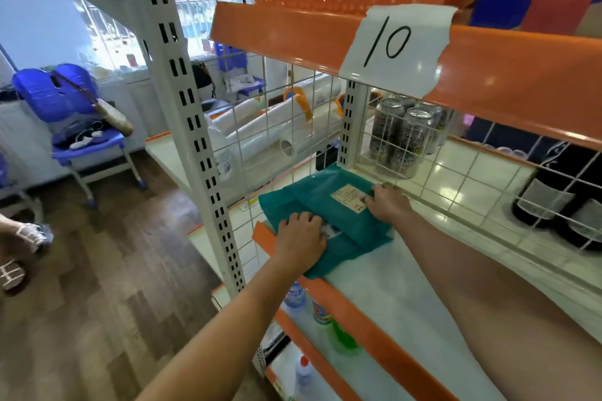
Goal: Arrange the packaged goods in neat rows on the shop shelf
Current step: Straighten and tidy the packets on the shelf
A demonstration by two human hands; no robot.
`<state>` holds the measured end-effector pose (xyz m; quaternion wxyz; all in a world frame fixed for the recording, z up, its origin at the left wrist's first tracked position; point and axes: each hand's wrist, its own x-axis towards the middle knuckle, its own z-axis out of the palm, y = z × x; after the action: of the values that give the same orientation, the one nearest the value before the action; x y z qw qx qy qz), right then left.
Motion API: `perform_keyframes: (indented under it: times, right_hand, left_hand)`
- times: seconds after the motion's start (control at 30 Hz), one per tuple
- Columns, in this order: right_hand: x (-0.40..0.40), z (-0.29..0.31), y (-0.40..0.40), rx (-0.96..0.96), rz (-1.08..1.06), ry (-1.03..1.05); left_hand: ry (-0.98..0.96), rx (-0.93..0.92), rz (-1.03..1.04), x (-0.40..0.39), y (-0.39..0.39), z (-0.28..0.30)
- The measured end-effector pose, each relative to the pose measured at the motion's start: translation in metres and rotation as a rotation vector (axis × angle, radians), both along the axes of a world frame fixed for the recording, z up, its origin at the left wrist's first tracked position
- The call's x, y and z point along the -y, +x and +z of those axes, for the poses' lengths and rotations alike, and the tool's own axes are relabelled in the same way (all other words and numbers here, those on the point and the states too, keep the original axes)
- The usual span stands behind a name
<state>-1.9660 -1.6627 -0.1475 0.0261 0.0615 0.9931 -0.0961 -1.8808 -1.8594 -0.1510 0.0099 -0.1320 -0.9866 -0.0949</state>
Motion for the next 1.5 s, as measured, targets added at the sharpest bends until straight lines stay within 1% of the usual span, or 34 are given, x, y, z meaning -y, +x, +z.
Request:
perform_keyframes:
  times: [0.27, 0.37, 0.63, 0.77, 0.9, 1.0, 1.27, 1.5]
  right_hand:
    - [0.001, 0.000, -0.030, 0.054, -0.109, -0.105]
    - [0.002, -0.001, -0.038, 0.046, -0.123, -0.139]
    - [-0.001, 0.009, -0.030, 0.112, -0.200, -0.250]
    - [-0.001, 0.014, -0.025, 0.153, -0.216, -0.449]
    - [-0.005, 0.022, -0.014, 0.169, -0.256, -0.740]
    - [-0.009, 0.032, -0.002, 0.233, -0.256, -0.935]
    - [-0.033, 0.025, 0.020, 0.335, -0.249, -1.152]
    - [-0.062, 0.027, 0.061, 0.276, -0.269, -1.463]
  left_hand:
    - [0.001, -0.012, -0.004, 0.004, -0.008, -0.002]
    - [-0.003, -0.004, -0.003, 0.006, -0.012, -0.002]
    - [0.039, -0.006, 0.042, 0.005, -0.012, -0.001]
    - [0.044, 0.005, 0.071, 0.006, -0.011, -0.001]
    - [0.006, 0.011, 0.104, 0.007, -0.007, 0.000]
    - [0.000, 0.026, 0.129, 0.009, -0.002, 0.001]
    - [0.028, 0.018, 0.178, 0.006, 0.013, -0.001]
    - [0.005, 0.030, 0.150, 0.002, 0.019, 0.007]
